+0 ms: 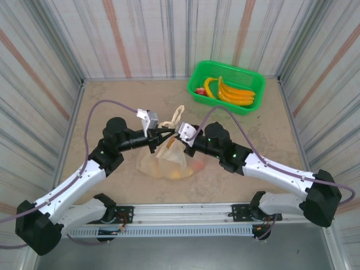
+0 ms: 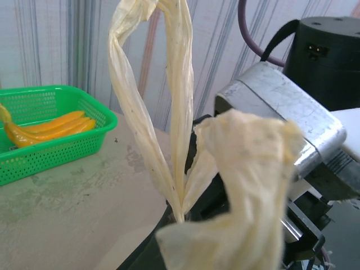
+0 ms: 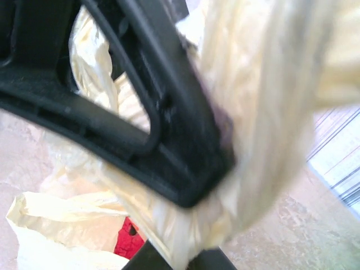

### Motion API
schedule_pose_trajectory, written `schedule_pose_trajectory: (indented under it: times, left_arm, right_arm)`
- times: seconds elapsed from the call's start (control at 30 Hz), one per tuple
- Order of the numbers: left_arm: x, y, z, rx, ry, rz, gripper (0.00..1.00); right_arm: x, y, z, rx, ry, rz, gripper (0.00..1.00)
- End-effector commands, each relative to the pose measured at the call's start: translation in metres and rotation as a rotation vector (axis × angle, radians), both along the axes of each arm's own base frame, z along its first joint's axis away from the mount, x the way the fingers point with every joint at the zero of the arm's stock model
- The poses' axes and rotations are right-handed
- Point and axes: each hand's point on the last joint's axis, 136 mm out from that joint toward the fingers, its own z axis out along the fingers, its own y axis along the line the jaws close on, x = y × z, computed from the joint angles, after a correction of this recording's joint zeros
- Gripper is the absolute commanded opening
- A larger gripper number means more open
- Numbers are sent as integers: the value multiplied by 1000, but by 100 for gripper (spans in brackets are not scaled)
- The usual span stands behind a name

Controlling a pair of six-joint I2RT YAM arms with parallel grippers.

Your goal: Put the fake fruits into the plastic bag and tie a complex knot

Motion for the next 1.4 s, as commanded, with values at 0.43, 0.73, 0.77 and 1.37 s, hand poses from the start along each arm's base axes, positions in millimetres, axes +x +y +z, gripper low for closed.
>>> schedule_pose_trajectory:
  times: [0.43, 0.73, 0.77, 1.37]
  left_arm:
    - [-12, 3, 3, -11, 64, -108, 61]
    - [-4, 3, 5, -12, 81, -60, 64]
    - [-2, 4, 5, -10, 85, -51, 64]
    - [1, 2, 6, 1, 19, -59, 0]
  right_arm:
    - [-17, -11, 6, -158, -29, 117, 0]
    - [-16, -6, -10, -272, -47, 122, 0]
    - [-17, -6, -10, -278, -48, 125, 0]
    - [-33, -25, 27, -111, -20, 140, 43]
